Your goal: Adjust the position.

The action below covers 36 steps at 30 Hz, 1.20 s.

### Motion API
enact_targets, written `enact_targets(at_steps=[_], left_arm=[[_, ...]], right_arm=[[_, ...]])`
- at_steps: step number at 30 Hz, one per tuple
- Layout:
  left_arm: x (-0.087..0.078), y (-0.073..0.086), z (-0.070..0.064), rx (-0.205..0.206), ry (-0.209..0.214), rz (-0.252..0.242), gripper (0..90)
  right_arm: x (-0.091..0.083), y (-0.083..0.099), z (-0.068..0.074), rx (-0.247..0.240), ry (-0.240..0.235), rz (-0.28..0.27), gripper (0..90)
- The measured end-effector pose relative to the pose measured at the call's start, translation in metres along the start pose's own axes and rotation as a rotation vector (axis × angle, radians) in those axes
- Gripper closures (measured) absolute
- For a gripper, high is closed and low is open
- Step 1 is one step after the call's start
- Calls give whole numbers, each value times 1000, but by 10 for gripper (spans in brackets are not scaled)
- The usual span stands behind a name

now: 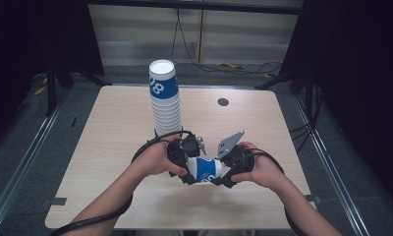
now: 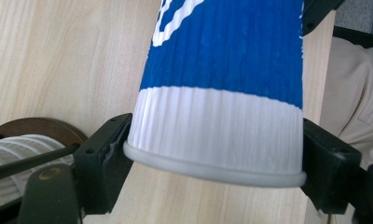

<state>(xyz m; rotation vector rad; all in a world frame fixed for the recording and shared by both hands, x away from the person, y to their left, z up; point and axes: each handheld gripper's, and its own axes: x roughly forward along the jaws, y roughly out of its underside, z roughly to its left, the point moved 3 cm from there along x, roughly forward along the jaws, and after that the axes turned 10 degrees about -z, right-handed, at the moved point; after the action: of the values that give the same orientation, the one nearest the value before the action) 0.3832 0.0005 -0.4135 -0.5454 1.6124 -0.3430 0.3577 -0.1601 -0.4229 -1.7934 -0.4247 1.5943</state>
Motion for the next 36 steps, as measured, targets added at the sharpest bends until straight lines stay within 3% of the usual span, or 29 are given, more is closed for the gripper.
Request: enact_targets(at_steps=[4, 10, 12, 13, 14, 18, 22, 28, 33, 36], left_arm=[[-1, -1, -1, 0, 4, -13, 206], [-2, -2, -1, 15, -11, -18, 207], [-2, -2, -1, 27, -16, -21, 207], [-2, -2, -1, 59, -39, -35, 207], [-2, -2, 0, 76, -37, -28, 201], [-2, 2, 2, 95, -49, -115, 179], [-4, 4, 1, 74, -43, -185, 171], [-5, 6, 2, 58, -47, -166, 175], [-6, 10, 5, 60, -63, -196, 175], [-5, 12, 5, 25, -64, -223, 174]], right_arm=[[2, 1, 0, 17, -2, -11, 249], [8, 3, 0, -1, 3, -2, 277], [9, 4, 0, -2, -4, -2, 289], [10, 5, 0, -2, -3, 6, 292], [12, 5, 0, 5, 15, 9, 294], [12, 8, -2, 18, 17, 2, 296], [5, 14, -3, 55, 14, -57, 297], [1, 24, -2, 75, 22, -92, 296], [-10, 34, -6, 108, 45, -125, 296], [-14, 38, -7, 120, 58, -149, 296]])
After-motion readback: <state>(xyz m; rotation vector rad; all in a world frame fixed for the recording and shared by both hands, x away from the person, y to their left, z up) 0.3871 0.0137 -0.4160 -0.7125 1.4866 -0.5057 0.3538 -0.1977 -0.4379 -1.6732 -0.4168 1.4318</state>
